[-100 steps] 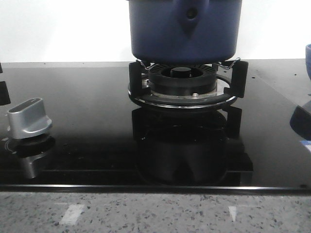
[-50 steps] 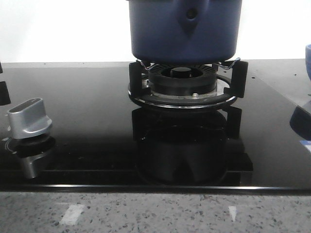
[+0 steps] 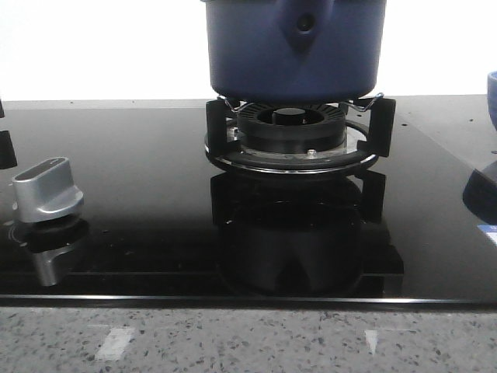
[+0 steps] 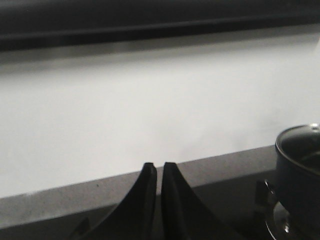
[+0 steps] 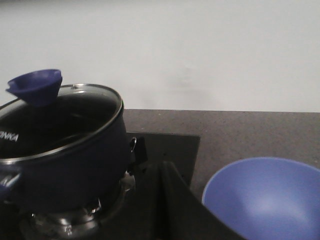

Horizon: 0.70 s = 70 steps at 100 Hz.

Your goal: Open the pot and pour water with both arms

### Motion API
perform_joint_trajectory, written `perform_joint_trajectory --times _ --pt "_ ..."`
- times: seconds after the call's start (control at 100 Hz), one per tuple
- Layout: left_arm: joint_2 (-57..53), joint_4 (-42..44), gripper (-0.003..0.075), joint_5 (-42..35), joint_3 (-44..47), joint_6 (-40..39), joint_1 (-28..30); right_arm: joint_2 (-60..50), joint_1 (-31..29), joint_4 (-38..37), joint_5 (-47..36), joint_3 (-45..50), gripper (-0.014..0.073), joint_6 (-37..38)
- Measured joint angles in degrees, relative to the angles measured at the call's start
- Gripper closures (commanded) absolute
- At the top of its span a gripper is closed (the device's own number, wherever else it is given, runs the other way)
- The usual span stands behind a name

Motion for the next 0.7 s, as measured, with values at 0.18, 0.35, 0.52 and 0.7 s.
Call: perform_joint_trajectory --times 0.18,0.35,0.52,0.7 --pt "-10.98 -10.46 0.0741 0.75 13.61 5.76 0.0 -13.82 0.21 0.03 -0.9 9.32 0.0641 -0.12" --pt "-17.48 -11.96 0.0741 1.25 18.55 6.54 0.0 -19.56 0.21 0.03 -1.67 13.62 0.0641 -0.12" --pt "-19.25 -12.34 0.0741 2.15 19.32 6.54 0.0 -20.11 0.21 0.07 -1.9 14.15 0.0641 -0.22" --pt "-19.25 -12.34 0.074 2.36 19.32 6.58 0.0 -20.11 0.21 0.07 -1.9 14.15 0.0641 -0.22"
